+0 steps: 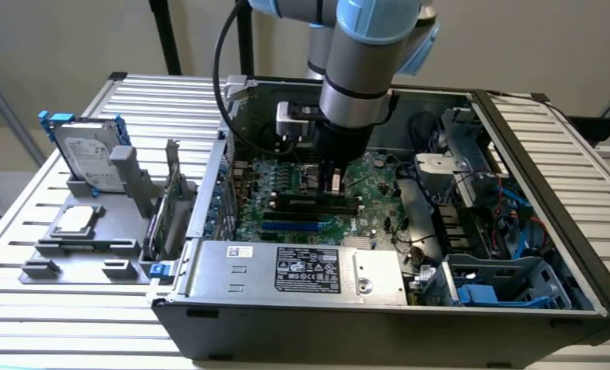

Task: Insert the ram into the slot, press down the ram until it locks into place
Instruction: 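Insert the ram into the slot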

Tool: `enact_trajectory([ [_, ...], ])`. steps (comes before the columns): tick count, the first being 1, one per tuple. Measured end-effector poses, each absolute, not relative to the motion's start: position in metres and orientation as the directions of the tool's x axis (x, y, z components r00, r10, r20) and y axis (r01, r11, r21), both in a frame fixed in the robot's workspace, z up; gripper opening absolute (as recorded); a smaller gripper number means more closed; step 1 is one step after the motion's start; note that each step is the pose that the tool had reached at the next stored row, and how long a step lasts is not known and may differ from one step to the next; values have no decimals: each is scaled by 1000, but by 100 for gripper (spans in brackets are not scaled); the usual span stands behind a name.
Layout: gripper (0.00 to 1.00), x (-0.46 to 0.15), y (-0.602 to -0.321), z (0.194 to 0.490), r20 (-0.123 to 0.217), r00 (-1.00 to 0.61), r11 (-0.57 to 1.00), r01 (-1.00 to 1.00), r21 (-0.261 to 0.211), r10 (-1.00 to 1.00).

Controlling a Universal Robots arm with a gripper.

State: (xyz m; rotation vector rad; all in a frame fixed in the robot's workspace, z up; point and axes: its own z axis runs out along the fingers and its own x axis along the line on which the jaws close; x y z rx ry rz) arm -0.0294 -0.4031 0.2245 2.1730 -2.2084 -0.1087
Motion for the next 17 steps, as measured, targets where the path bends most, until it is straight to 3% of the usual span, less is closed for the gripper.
enact_trajectory([
  [7,15,-29,-403,223,-19,-16,15,-997,79,-1000],
  [8,21,-29,-403,224,-19,-16,15,-997,79,-1000],
  [17,21,-31,-403,244,-20,-17,15,-997,79,-1000],
])
